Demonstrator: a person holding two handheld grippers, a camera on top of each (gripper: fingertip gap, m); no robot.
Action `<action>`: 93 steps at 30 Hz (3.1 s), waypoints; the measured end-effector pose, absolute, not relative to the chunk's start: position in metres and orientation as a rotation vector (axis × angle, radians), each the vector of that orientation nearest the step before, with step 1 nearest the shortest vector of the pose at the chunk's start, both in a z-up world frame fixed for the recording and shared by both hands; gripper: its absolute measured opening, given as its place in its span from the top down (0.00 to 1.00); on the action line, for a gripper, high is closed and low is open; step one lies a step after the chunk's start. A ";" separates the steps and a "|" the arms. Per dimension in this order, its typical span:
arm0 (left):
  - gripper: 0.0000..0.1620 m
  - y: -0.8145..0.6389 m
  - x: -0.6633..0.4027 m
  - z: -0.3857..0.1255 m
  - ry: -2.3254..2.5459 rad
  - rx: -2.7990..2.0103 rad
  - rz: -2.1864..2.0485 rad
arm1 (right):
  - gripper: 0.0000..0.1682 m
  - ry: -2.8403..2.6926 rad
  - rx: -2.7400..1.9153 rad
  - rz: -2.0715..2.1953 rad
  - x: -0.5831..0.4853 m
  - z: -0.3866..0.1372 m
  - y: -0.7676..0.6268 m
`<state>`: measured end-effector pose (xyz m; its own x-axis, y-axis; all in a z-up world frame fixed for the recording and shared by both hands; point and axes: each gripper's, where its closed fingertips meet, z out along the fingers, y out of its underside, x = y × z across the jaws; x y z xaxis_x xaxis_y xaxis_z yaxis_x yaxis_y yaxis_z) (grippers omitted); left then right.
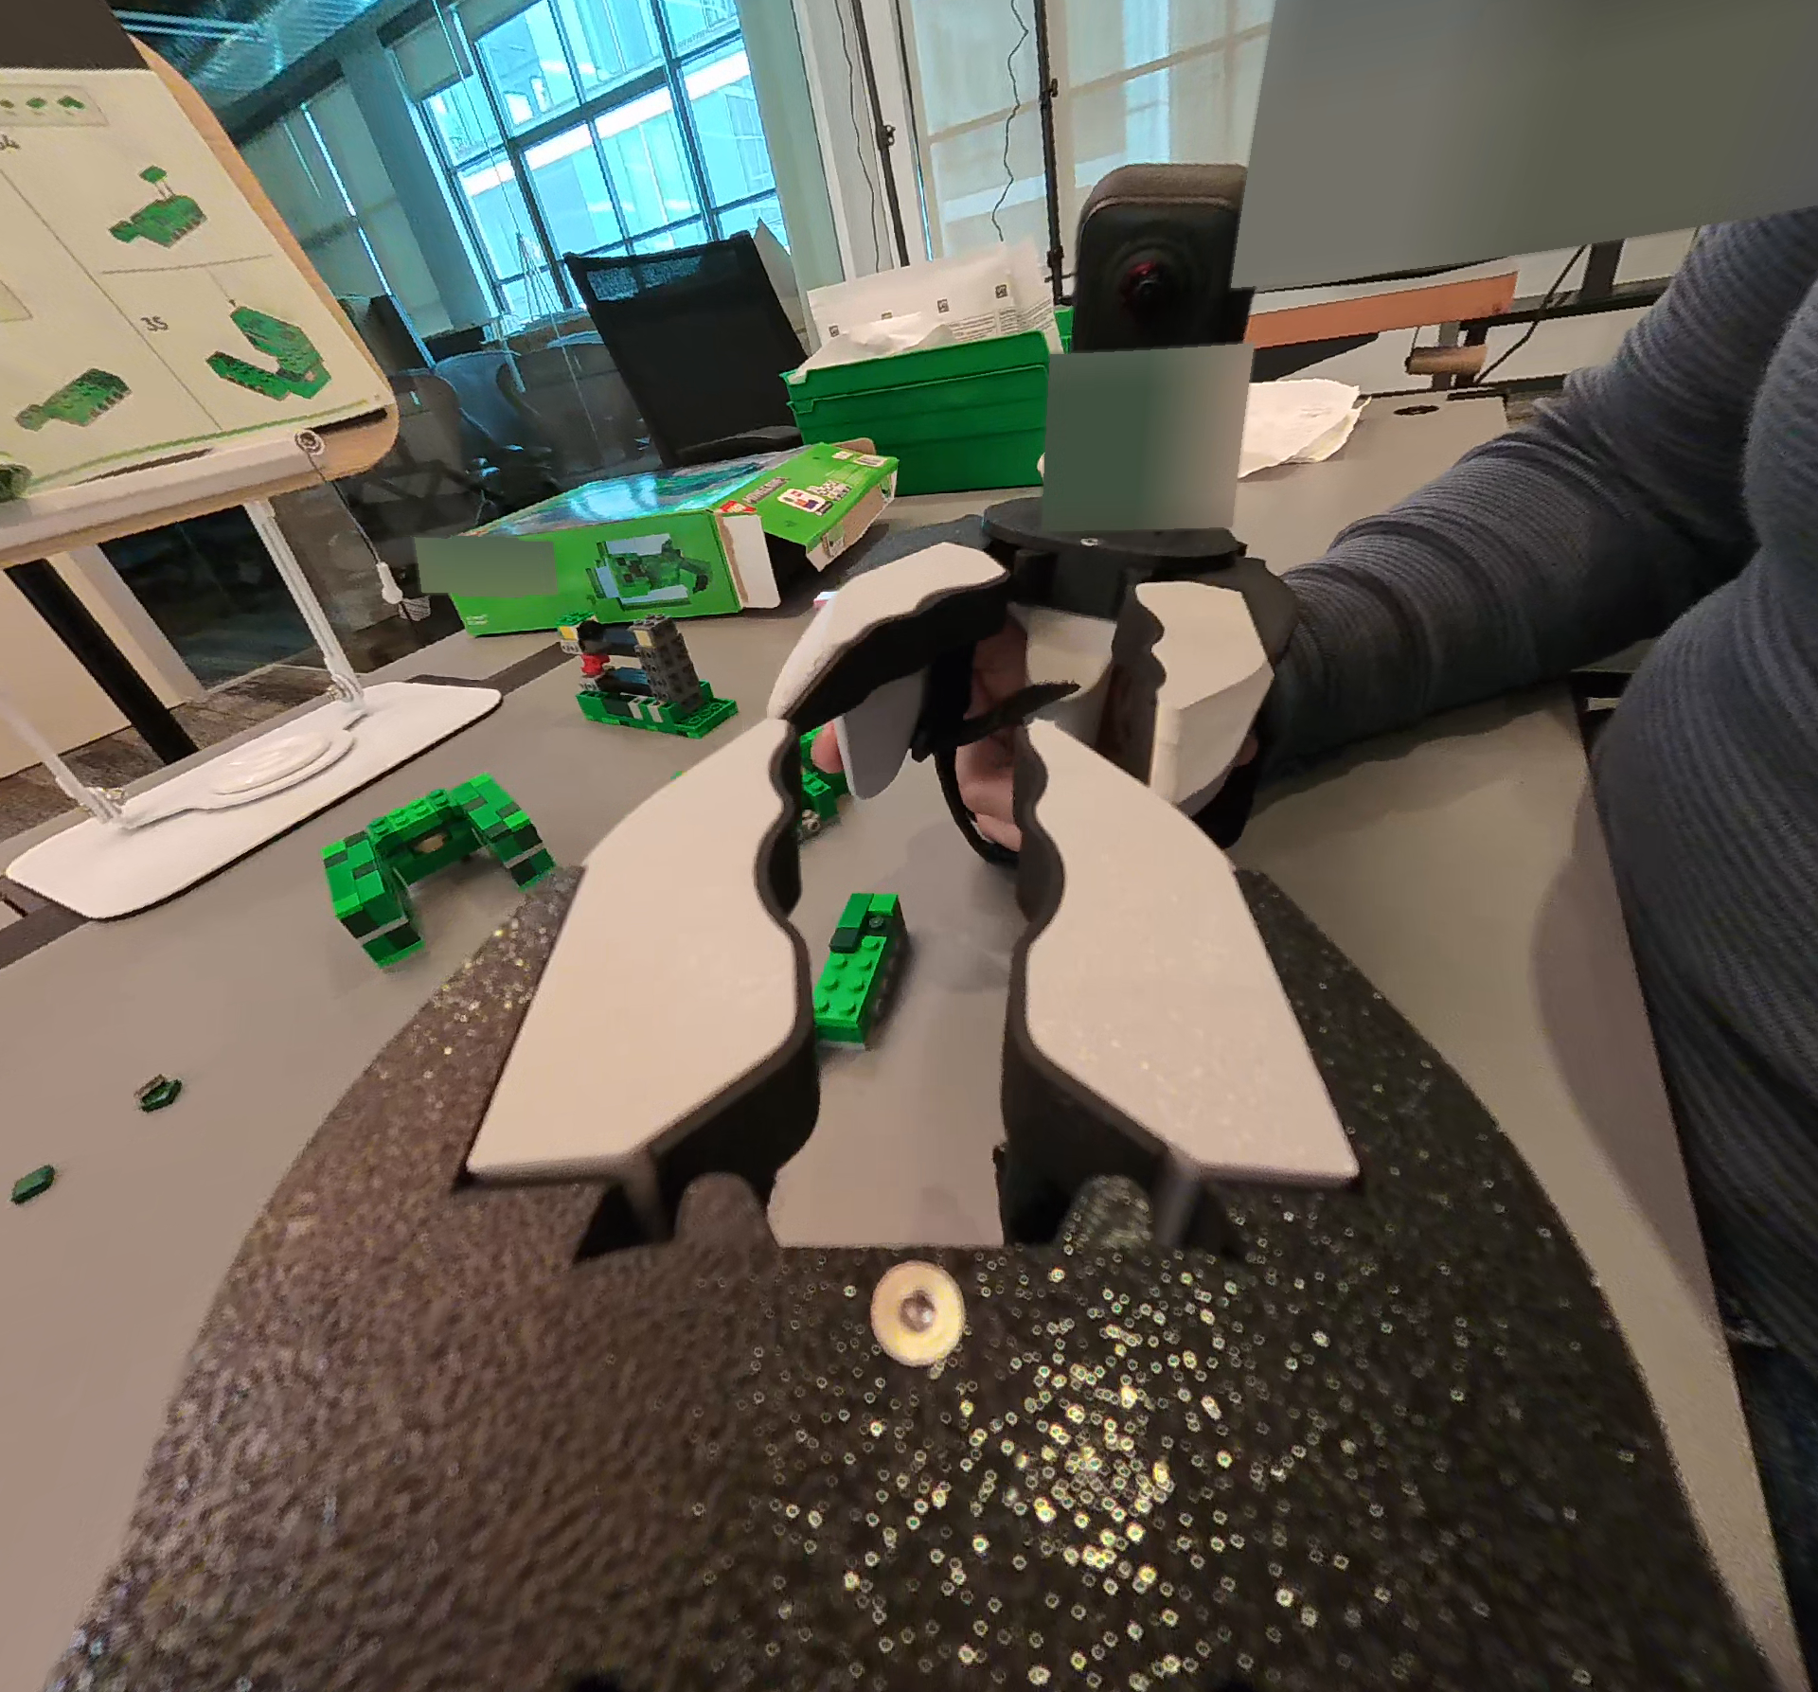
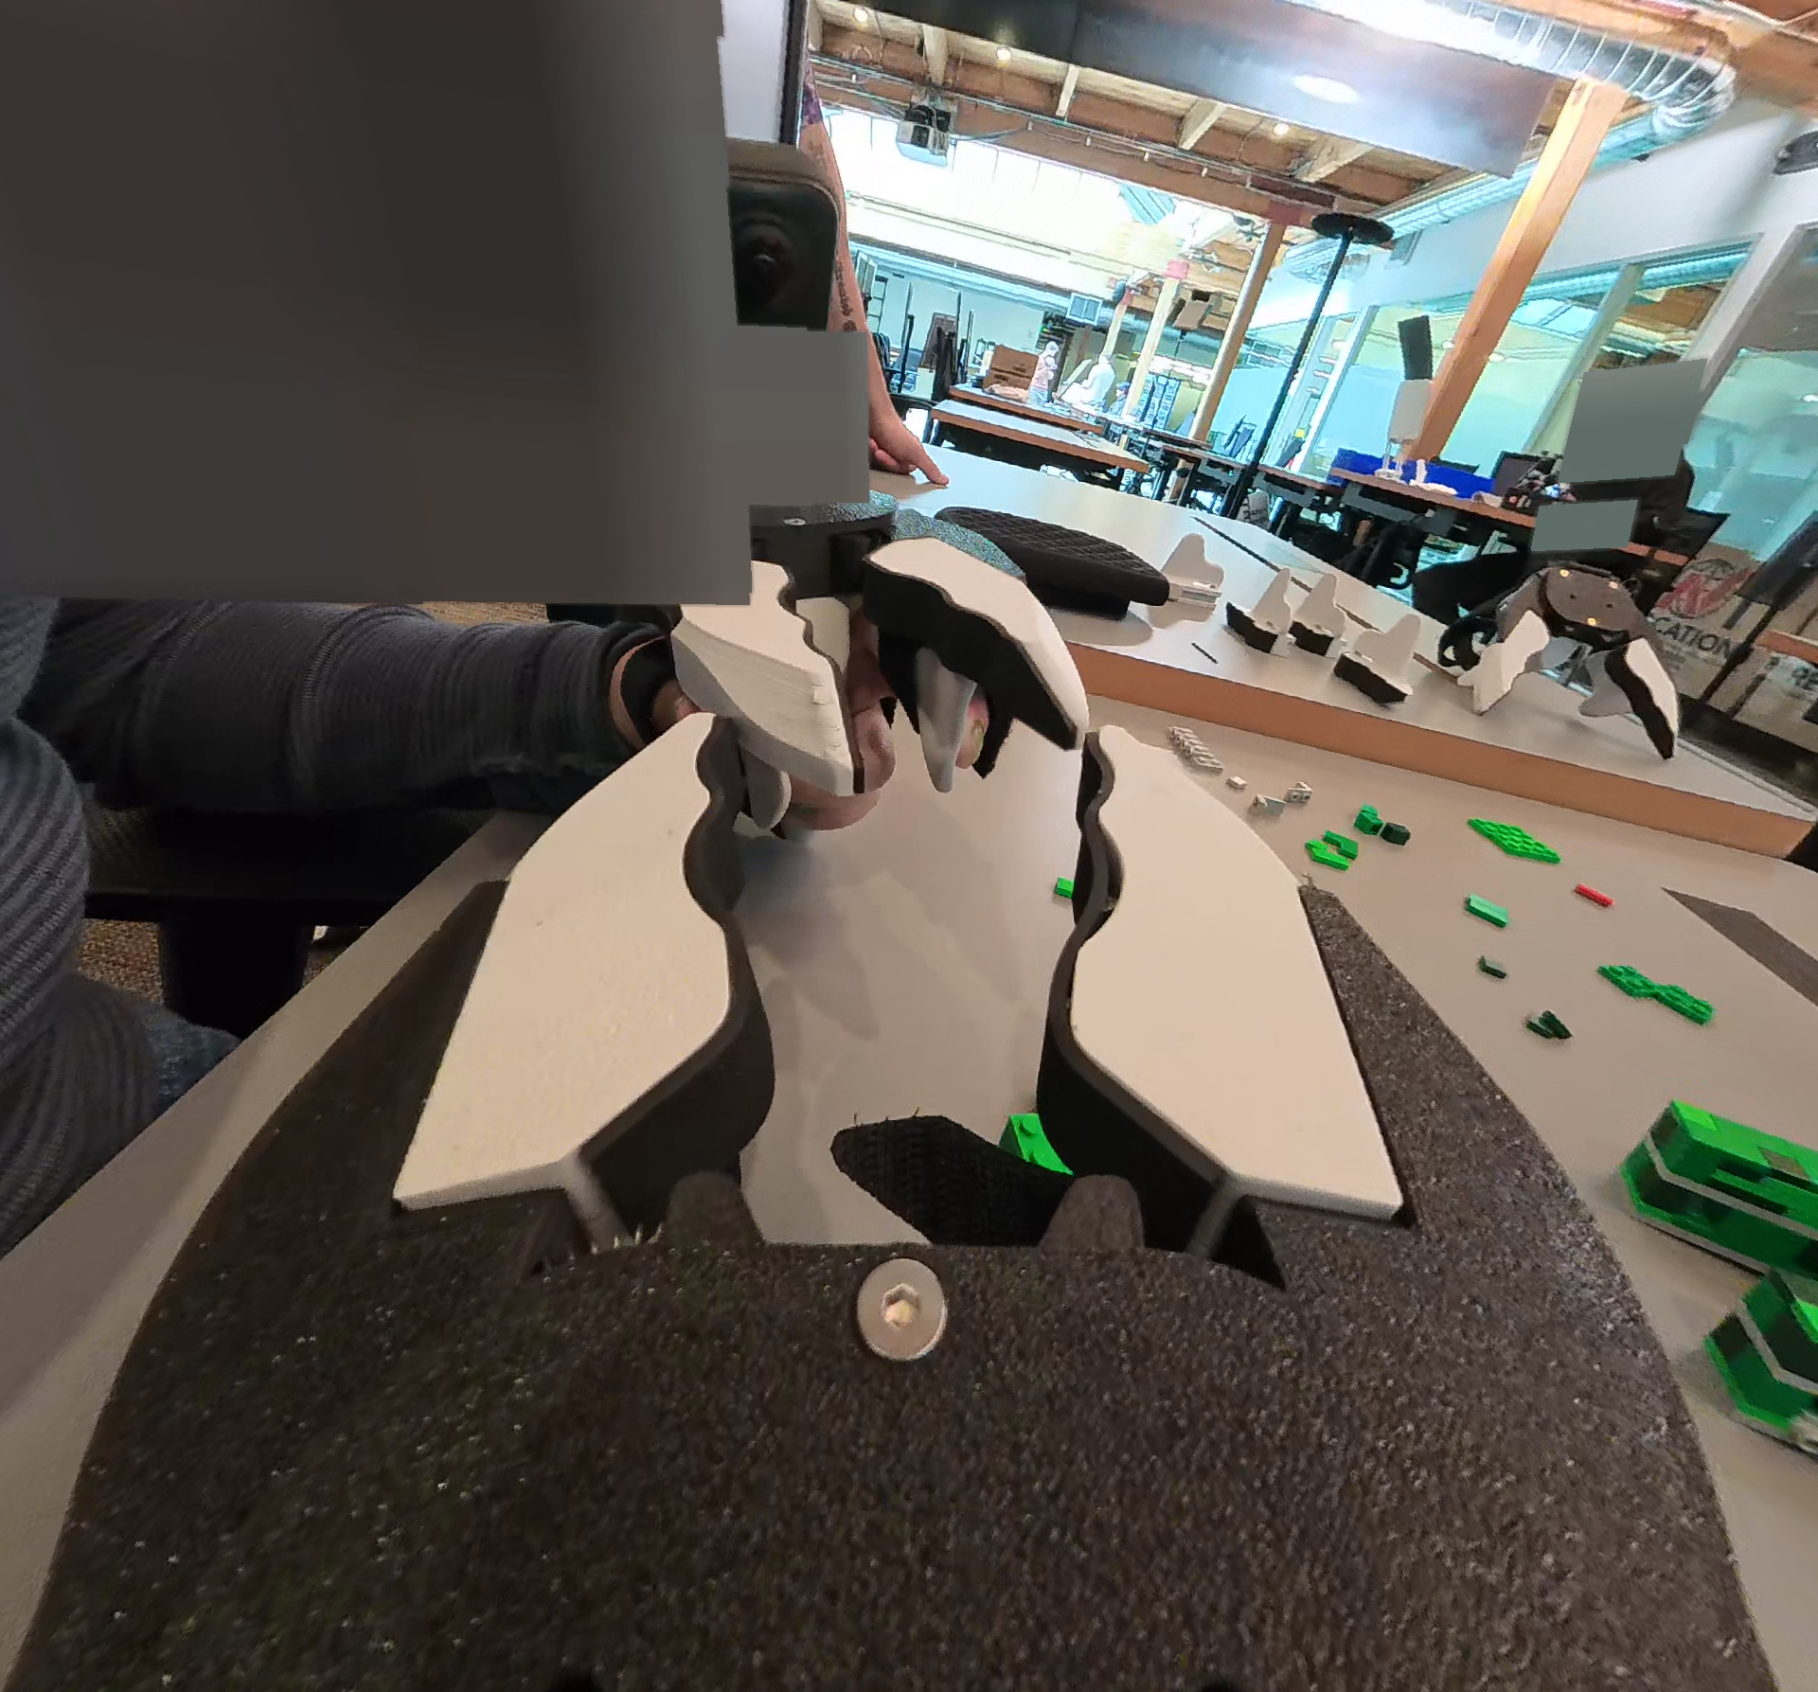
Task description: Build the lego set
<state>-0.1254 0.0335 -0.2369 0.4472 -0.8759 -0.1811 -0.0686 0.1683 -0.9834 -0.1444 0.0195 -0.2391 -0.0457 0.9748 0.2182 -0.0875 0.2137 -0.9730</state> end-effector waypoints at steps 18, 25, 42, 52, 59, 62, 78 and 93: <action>0.68 0.039 -0.121 -0.246 0.970 -1.346 -0.699 | 0.65 -1.373 -0.923 1.090 -0.151 -0.246 0.007; 0.69 0.039 -0.123 -0.243 0.956 -1.328 -0.694 | 0.64 -1.344 -0.933 1.118 -0.149 -0.243 0.010; 0.86 0.090 -0.208 -0.232 0.393 -1.481 -0.485 | 0.97 -0.871 -1.126 0.620 -0.108 -0.227 0.105; 1.00 0.072 -0.164 -0.242 0.698 -1.458 -0.573 | 1.00 -1.088 -1.150 0.741 -0.130 -0.245 0.085; 1.00 0.051 -0.146 -0.248 0.862 -1.449 -0.721 | 1.00 -1.246 -1.138 1.032 -0.139 -0.249 0.057; 1.00 0.050 -0.146 -0.246 0.854 -1.440 -0.763 | 1.00 -1.297 -1.119 1.045 -0.140 -0.252 0.051; 1.00 0.071 -0.167 -0.242 0.721 -1.443 -0.493 | 1.00 -1.138 -1.134 0.934 -0.131 -0.243 0.069; 0.93 0.071 -0.126 -0.250 0.901 -1.346 -0.337 | 1.00 -1.102 -1.069 0.612 -0.049 -0.231 0.087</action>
